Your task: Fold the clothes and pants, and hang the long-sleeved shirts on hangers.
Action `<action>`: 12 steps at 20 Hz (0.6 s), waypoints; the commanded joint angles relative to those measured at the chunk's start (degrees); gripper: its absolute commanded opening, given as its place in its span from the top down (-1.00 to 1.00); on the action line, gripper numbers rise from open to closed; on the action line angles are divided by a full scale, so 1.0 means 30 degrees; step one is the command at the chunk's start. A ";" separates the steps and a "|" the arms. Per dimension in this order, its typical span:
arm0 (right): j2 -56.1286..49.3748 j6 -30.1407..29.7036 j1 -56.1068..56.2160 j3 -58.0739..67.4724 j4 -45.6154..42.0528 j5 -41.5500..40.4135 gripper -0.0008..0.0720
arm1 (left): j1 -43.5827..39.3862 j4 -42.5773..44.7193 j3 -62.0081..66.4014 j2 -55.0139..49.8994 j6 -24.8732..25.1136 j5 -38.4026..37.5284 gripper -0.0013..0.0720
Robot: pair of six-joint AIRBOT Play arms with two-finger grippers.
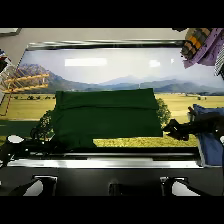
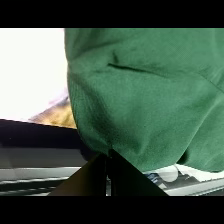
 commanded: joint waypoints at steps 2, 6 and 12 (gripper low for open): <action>-0.0510 0.0437 0.1384 -0.0401 -0.0466 0.1413 -0.17 | 0.0000 0.0022 -0.0007 -0.0007 0.0007 0.0015 0.93; -0.0765 0.0517 0.1749 -0.0408 -0.0444 0.1596 -0.12 | 0.0000 0.0022 -0.0007 -0.0007 0.0007 0.0007 0.93; -0.0138 -0.0291 0.1749 -0.0401 0.0685 0.0488 0.89 | 0.0131 0.0590 0.0954 0.0328 0.0007 -0.0933 0.93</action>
